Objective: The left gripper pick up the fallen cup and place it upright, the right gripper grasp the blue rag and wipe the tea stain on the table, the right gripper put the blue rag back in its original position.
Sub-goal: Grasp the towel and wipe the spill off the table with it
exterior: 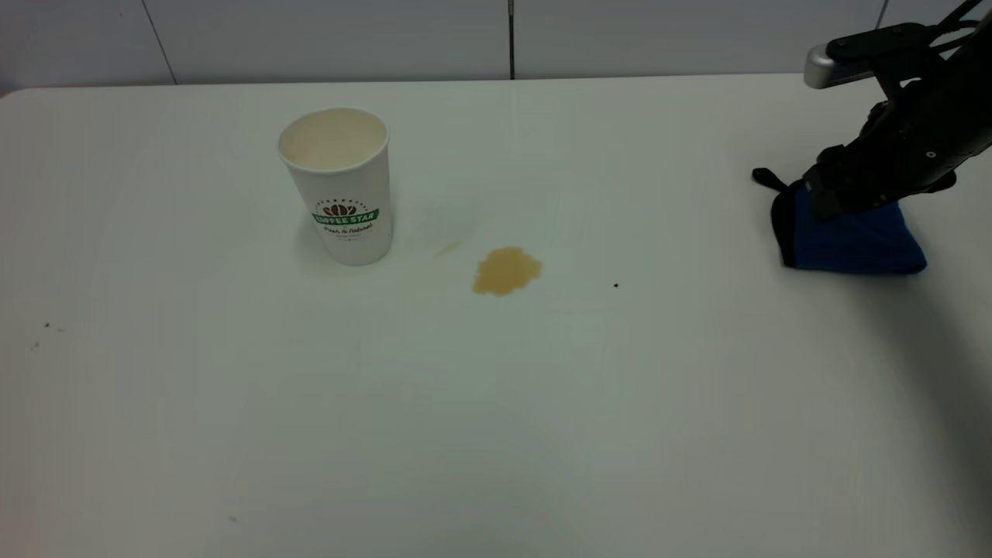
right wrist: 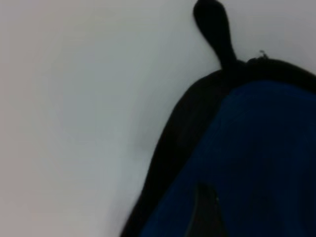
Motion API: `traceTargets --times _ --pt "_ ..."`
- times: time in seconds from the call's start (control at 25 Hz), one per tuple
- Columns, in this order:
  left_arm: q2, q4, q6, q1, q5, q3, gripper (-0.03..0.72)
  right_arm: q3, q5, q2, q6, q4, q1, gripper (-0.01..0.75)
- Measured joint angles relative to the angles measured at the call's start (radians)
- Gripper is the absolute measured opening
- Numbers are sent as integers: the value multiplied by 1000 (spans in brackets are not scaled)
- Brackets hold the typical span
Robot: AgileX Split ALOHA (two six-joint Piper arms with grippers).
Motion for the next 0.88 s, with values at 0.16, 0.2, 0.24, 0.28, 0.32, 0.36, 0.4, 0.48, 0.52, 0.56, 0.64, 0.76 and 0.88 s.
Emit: traceTargets --times 0.16,0.2,0.24,0.28,0.32,0.36,0.4,0.48,0.52,0.56,0.64,0.76,0.88 --pt "0 0 0 0 0 0 429 -30 -12 39 -1 -1 -10 592" --pt "0 0 0 0 0 0 429 -35 -12 50 -1 -1 -10 592" --pt "0 0 0 0 0 0 429 -35 -13 59 -1 -1 -10 591" --pt "0 0 0 0 0 0 429 -35 -11 68 -1 -1 -10 590" --pt "0 0 0 0 0 0 429 -35 -11 77 -1 0 -10 588" --pt "0 0 0 0 0 0 429 -36 -10 80 -1 7 -10 581" --pt "0 0 0 0 0 0 429 -38 -10 81 -1 11 -10 563" --pt "0 0 0 0 0 0 429 -42 -3 84 -1 18 -10 486" --pt "0 0 0 0 0 0 429 -44 4 84 -1 18 -10 414" --pt "0 0 0 0 0 0 429 -43 5 85 -1 19 -9 327" --pt "0 0 0 0 0 0 429 -43 7 86 -1 19 -9 152" --pt "0 0 0 0 0 0 429 -44 5 87 -1 19 0 45" --pt "0 0 0 0 0 0 429 -54 -7 91 -1 19 32 36"
